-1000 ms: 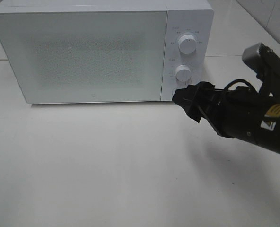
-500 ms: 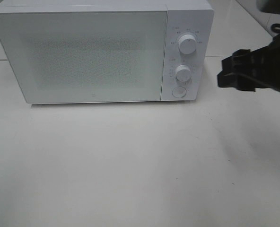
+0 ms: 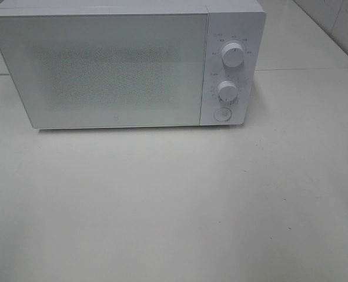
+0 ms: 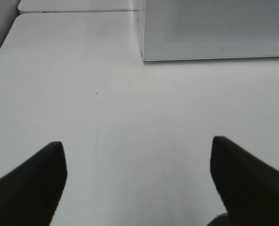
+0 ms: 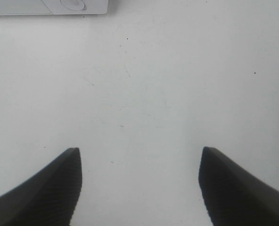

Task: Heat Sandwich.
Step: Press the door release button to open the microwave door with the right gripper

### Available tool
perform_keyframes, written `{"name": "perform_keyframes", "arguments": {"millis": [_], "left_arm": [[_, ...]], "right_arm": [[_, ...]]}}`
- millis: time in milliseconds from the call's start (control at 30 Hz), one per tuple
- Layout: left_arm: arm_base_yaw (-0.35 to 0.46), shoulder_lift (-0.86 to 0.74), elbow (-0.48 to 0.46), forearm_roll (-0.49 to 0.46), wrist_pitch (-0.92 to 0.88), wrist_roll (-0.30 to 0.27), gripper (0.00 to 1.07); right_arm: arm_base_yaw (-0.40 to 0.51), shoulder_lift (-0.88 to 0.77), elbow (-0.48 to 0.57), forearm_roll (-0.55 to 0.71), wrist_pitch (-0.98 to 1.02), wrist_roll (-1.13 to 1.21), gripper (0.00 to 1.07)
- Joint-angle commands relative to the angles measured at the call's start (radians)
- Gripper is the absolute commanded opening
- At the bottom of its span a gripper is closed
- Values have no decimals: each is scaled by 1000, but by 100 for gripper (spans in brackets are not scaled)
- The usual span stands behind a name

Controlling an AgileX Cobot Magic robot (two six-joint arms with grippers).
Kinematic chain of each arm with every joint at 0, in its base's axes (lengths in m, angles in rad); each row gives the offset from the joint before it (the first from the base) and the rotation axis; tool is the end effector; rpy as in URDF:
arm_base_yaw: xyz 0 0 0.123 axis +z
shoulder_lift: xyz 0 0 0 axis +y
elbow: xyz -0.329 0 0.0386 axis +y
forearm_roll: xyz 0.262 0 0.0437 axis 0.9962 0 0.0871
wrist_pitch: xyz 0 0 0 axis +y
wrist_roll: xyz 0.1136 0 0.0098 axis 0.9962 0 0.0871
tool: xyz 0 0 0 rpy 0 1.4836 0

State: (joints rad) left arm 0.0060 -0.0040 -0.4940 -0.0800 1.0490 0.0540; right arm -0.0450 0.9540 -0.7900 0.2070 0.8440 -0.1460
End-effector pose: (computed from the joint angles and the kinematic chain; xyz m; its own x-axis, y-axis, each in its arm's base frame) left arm -0.0181 -0.0080 0.2730 -0.4453 0.0114 -0.8953 0.0623 0.9979 -0.0183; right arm 0.1765 0.0096 0.3250 -0.7884 0.0282 -0.6146 -0.0555 0.9916 0.1168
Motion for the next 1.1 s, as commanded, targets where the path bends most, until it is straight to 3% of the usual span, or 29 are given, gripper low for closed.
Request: {"name": "perform_keyframes", "arguments": {"millis": [33,600,1100], "left_arm": [[-6,-22,3,-4,-13,0,77],[-6,-22,3,-4,-13,0,77],[-6,-22,3,-4,-13,0,77]], "right_arm": [[-56,-81,-5,26,87,-37,70],[-56,-610,195,15,139,31,70],[-56,-918,234,-114,194,117,68]]}}
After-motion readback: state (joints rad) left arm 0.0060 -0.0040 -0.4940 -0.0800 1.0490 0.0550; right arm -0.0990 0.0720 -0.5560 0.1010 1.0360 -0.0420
